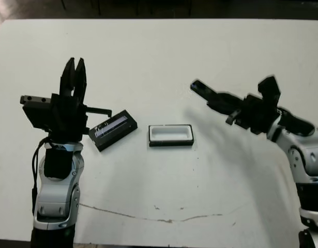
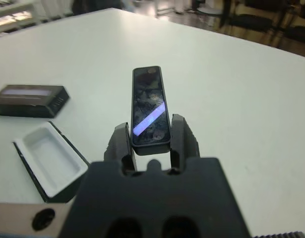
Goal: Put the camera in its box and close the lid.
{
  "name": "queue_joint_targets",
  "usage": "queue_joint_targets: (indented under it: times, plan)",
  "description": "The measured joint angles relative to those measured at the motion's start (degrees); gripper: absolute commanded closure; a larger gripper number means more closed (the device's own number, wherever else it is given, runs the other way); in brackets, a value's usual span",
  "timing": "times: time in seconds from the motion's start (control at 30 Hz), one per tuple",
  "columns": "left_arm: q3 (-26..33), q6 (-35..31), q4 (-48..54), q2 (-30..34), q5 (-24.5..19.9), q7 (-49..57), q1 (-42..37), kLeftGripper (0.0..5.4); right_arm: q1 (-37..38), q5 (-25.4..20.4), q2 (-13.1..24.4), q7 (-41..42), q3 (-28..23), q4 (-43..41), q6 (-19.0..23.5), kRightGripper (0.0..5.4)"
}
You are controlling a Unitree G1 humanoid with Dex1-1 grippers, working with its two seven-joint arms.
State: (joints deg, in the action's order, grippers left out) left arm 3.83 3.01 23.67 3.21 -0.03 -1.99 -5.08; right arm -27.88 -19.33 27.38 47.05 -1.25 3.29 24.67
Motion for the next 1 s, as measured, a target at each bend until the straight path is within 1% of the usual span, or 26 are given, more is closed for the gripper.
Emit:
queue_joint_targets:
  times: [0.1, 0.23, 0.37, 0.47, 0.57, 0.77, 0.93, 1.0]
  plan:
    - [0.0, 0.0, 0.0, 0.0, 0.0, 0.0, 0.0, 5.40, -3.2, 0.0, 1.3, 4.1, 0.9, 1.3, -0.7, 5.36]
    - [-0.1, 0.0, 0.1, 0.0, -0.1, 0.0, 0.2, 5.40, -7.5, 0.1, 3.5, 8.6, 3.5, 1.3, -0.2, 5.36]
    - [-0.3, 0.0, 0.3, 0.0, 0.2, 0.1, 0.3, 5.40, -10.2, 0.7, 4.7, 12.4, 7.4, 0.8, 1.3, 5.36]
    - [-0.4, 0.0, 0.4, 0.0, 0.3, 0.2, 0.6, 5.40, -11.8, 1.6, 5.5, 14.3, 10.2, -0.8, 3.6, 5.36]
    - [-0.4, -0.1, 0.5, -0.1, 0.3, 0.5, 0.7, 5.40, -12.4, 2.3, 6.3, 15.5, 12.3, -3.0, 4.8, 5.36]
    - [-0.6, -0.2, 0.8, -0.2, 0.5, 0.7, 0.8, 5.40, -13.2, 4.3, 7.0, 19.2, 16.8, -4.8, 4.9, 5.36]
    - [-0.6, -0.2, 0.8, -0.3, 0.5, 1.0, 0.8, 5.40, -13.6, 5.6, 7.2, 20.5, 19.2, -5.5, 5.1, 5.36]
    - [-0.6, -0.2, 0.8, -0.3, 0.5, 1.0, 0.9, 5.40, -13.6, 6.2, 7.4, 20.5, 19.8, -6.1, 5.8, 5.36]
